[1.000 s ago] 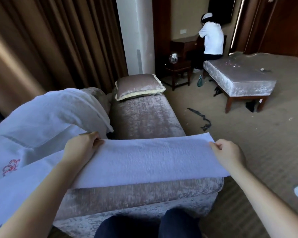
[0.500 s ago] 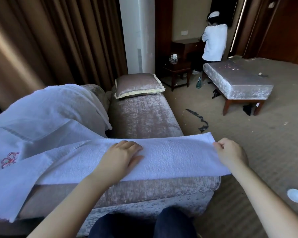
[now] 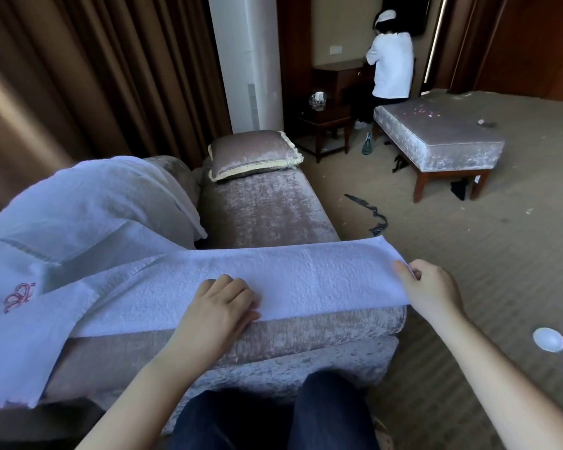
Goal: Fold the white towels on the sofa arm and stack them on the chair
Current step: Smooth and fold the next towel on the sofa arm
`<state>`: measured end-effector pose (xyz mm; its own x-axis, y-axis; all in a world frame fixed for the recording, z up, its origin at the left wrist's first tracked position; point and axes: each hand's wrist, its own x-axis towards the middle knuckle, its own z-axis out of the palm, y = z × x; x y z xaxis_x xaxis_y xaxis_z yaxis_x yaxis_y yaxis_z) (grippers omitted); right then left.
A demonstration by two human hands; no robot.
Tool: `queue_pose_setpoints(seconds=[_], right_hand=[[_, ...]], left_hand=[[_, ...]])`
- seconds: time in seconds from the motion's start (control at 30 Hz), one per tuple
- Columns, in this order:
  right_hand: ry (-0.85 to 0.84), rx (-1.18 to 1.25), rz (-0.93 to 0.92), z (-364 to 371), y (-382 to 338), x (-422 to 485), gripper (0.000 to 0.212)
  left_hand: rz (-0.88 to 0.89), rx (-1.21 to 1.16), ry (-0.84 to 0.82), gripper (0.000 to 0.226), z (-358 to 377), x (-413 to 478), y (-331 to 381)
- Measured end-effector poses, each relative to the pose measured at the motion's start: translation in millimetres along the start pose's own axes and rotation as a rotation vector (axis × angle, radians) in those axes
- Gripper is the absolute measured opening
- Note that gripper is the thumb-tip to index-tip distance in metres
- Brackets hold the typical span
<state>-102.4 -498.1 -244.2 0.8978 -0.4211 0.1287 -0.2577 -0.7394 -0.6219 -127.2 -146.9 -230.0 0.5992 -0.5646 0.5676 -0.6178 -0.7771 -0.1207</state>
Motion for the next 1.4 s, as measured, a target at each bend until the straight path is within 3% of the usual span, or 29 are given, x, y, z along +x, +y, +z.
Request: queue_pose_setpoints(seconds=[0.17, 0.33, 0.53, 0.7, 0.8, 0.97, 1.23, 1.4], right_hand=[[0.197, -0.151, -0.073, -6, 4, -14, 0.036], [0.346, -0.121, -0.145, -5, 9, -25, 0.032], [0.265, 0.016, -0.07, -2, 9, -27, 0.027], [0.071, 0.182, -0.031, 1, 17, -25, 0.028], [0.06, 0.193, -0.037, -4, 18, -26, 0.026], [0.048, 0.259, -0.043, -9, 20, -29, 0.024], [0.008, 0.247, -0.027, -3, 29, -35, 0.025], [0.033, 0.228, -0.045, 2, 33, -38, 0.024]], left_hand=[[0.033, 0.046, 0.054, 0.013, -2, -2, 6], [-0.05, 0.066, -0.032, 0.02, -6, -15, 10], [-0.146, 0.1, -0.037, 0.007, -7, -11, 15], [-0.227, 0.117, -0.132, 0.038, -7, -10, 17], [-0.205, 0.128, -0.096, 0.038, -10, -12, 18], [-0.122, 0.151, -0.009, 0.012, -18, -17, 23], [-0.052, 0.239, -0.123, 0.038, -14, -25, 28], [-0.041, 0.259, -0.151, 0.037, -11, -28, 27]])
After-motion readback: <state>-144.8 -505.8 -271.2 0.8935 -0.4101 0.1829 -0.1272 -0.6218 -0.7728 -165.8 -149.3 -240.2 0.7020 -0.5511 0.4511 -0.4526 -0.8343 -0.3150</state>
